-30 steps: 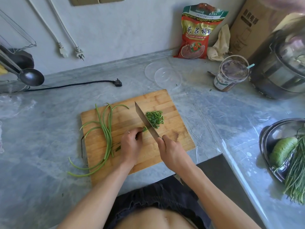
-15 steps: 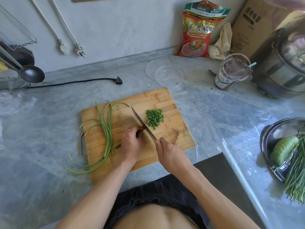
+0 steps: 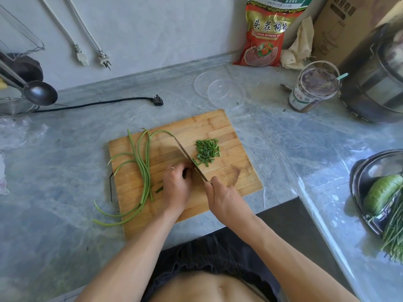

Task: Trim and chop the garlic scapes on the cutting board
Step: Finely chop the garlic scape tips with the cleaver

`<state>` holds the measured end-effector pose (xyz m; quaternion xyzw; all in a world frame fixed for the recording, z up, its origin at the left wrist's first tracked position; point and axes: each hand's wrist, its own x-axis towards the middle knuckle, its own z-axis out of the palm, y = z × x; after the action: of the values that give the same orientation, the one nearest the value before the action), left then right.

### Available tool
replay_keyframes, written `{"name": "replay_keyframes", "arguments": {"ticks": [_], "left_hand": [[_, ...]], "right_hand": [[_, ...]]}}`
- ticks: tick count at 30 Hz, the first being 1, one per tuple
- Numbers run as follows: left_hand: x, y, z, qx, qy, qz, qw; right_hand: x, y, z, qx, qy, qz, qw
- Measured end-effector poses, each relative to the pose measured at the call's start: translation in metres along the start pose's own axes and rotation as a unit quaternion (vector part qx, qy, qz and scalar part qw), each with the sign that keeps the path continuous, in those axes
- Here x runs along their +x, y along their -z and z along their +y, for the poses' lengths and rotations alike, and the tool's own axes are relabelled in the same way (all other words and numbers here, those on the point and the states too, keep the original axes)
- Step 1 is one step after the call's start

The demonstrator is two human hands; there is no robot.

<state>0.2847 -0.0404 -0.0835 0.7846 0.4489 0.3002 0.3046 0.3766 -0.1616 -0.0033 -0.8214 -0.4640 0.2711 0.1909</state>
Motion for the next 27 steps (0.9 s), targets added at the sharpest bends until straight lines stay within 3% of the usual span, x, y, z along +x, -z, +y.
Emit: {"name": "replay_keyframes", "arguments": {"ticks": [6, 13, 27], "left_hand": [[-0.001, 0.001, -0.001, -0.009, 0.009, -0.014, 1.000], [-0.001, 0.001, 0.001, -0.003, 0.003, -0.005, 1.000], [0.001, 0.005, 0.001, 0.007, -0.010, -0.025, 1.000]], "right_hand": [[0.016, -0.001, -0.012, -0.008, -0.004, -0.008, 1.000], [0.020, 0.005, -0.010, 0.078, -0.056, -0.004, 0.995], [0.029, 0.014, -0.011, 0.066, -0.042, -0.004, 0.997]]}}
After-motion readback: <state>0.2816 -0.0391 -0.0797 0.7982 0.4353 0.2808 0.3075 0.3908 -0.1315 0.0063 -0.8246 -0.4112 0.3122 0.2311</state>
